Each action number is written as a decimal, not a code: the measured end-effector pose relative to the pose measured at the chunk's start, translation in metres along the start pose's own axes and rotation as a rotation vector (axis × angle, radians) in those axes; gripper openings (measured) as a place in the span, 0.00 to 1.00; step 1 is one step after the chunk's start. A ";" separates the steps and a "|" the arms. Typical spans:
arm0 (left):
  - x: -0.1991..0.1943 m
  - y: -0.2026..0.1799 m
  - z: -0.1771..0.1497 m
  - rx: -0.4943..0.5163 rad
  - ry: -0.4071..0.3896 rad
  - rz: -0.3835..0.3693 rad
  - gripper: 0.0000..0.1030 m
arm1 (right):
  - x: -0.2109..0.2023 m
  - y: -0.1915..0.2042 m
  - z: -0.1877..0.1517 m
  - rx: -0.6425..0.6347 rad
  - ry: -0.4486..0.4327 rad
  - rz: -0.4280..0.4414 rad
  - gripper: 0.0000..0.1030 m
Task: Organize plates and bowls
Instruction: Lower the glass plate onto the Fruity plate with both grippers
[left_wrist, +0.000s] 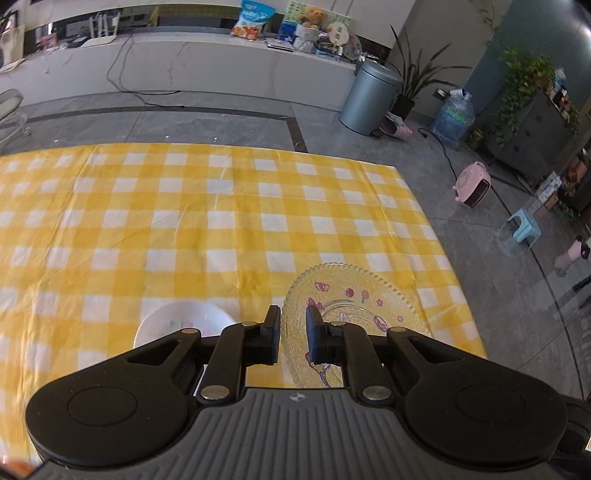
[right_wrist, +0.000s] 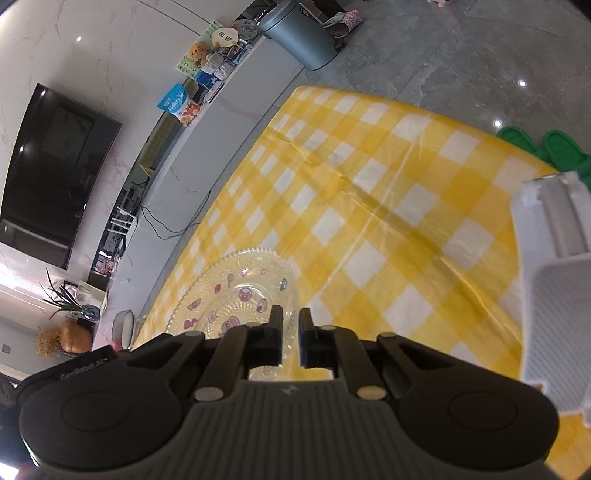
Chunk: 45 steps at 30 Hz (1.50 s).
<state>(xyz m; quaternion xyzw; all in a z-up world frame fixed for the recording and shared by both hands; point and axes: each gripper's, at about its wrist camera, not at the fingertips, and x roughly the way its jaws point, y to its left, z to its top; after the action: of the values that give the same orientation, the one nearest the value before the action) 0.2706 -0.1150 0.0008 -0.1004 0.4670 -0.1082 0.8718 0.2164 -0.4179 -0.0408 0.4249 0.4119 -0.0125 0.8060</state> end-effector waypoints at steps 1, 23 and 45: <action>-0.005 0.000 -0.003 -0.008 -0.008 0.003 0.15 | -0.004 0.001 -0.001 -0.005 0.003 0.001 0.05; -0.043 0.024 -0.100 -0.132 -0.006 -0.002 0.15 | -0.053 -0.030 -0.066 -0.061 0.077 0.007 0.05; -0.029 0.039 -0.132 -0.123 0.006 0.052 0.15 | -0.028 -0.008 -0.084 -0.266 0.120 -0.133 0.06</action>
<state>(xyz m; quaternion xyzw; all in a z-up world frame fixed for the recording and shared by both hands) 0.1488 -0.0791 -0.0589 -0.1415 0.4777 -0.0567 0.8652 0.1400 -0.3738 -0.0525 0.2863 0.4845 0.0144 0.8265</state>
